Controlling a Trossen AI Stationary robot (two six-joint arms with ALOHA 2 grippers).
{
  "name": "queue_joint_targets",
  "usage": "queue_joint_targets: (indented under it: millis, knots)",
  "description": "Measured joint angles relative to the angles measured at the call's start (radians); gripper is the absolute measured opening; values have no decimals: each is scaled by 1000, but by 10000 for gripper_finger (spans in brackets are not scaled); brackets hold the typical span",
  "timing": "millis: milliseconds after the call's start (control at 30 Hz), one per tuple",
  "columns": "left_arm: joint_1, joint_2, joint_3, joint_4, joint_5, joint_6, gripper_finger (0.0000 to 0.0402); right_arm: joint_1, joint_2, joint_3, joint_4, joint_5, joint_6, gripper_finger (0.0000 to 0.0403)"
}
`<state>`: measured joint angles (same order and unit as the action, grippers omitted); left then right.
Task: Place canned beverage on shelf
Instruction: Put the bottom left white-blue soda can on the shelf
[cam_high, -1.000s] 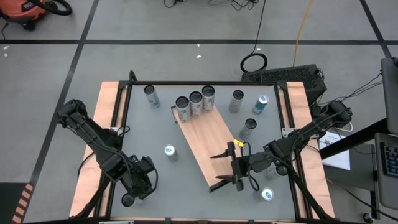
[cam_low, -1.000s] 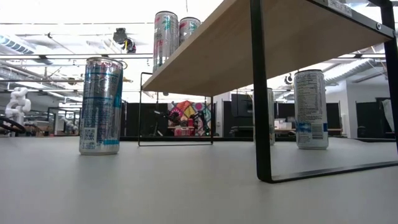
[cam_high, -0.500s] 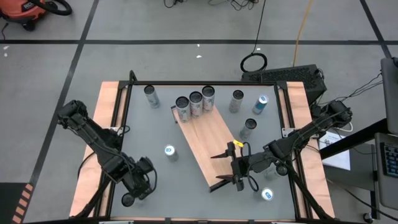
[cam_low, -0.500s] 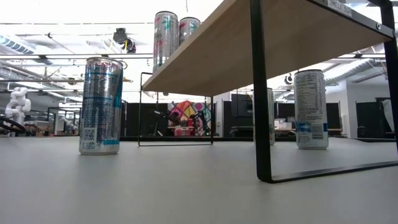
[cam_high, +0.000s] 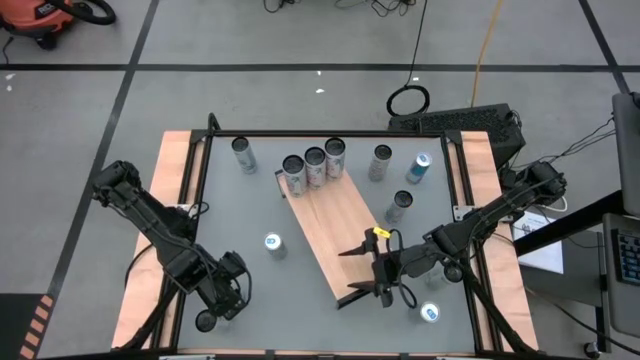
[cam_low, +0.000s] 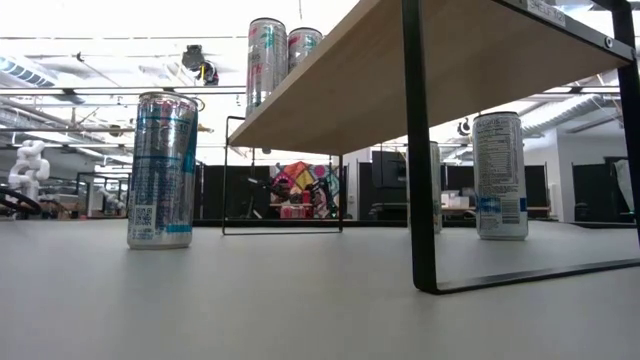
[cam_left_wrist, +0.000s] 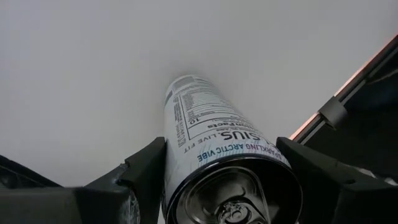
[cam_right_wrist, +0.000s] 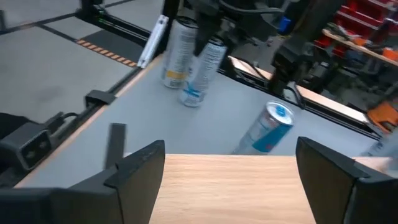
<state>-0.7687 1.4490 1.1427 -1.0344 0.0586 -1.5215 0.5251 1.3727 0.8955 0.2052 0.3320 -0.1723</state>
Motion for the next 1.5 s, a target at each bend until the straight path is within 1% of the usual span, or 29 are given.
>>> queue_joint_targets:
  millis: [100, 233, 367, 500, 600, 767, 1000, 1167, 1500]
  knots:
    - [11, 0, 0, 1, 1, -3, 255, 0, 0, 0, 10, -43, -11, 297]
    - [33, 0, 0, 3, 6, -5, 254, 0, 0, 0, 27, -73, -35, 297]
    - [57, 4, 21, -13, 6, 5, 254, -1, 0, 0, 45, -74, -58, 297]
    - [80, 8, 39, -34, -27, 12, 253, -8, 0, 0, 47, -74, -68, 297]
    - [99, 6, 49, -37, -29, 11, 253, -13, 0, 0, 45, -74, -68, 297]
    - [135, 5, 52, 0, -23, 10, 253, -21, 0, 0, 24, -73, -68, 297]
    - [169, 5, 53, 42, -59, 18, 253, -22, 0, 0, -38, -72, -67, 297]
    - [190, 3, 54, 86, -63, 52, 253, -22, 0, 0, -54, -72, -65, 297]
    - [216, -13, 55, 122, -63, 110, 253, -22, 0, 0, -52, -72, -64, 297]
